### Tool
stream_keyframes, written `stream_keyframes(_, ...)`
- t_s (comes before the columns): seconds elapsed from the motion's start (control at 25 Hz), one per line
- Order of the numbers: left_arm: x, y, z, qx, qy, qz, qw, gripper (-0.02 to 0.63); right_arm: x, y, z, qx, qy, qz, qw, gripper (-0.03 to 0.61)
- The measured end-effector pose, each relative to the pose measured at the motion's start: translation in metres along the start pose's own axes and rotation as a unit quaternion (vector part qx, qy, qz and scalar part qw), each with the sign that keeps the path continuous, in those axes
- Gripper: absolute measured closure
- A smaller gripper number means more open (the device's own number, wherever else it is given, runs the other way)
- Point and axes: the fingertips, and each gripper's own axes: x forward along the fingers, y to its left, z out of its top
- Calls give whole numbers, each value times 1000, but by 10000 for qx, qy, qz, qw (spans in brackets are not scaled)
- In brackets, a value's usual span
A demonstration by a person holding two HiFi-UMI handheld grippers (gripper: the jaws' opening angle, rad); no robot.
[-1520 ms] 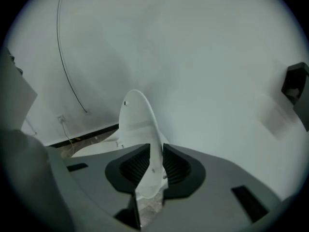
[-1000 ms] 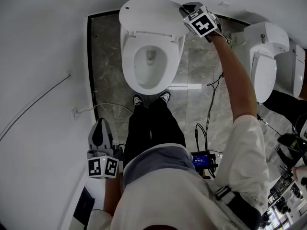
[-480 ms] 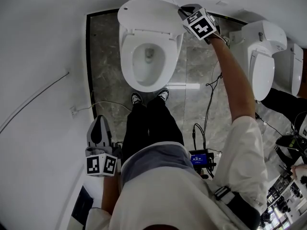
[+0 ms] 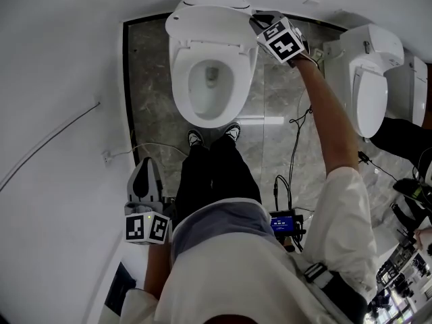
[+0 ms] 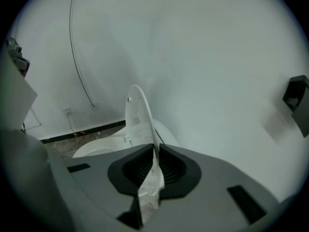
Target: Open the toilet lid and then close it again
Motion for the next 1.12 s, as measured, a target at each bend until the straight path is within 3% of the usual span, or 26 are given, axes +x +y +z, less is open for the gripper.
stream_keyframes(0.56,1,2,3,-3,-23,-284,9996,606,-16,27,-7,300,-131,-14,9995,541)
stream_keyframes(1.12,0,9,8,218,-24,-543,9983,606,-25,64,-16,71,49,163,9998,541)
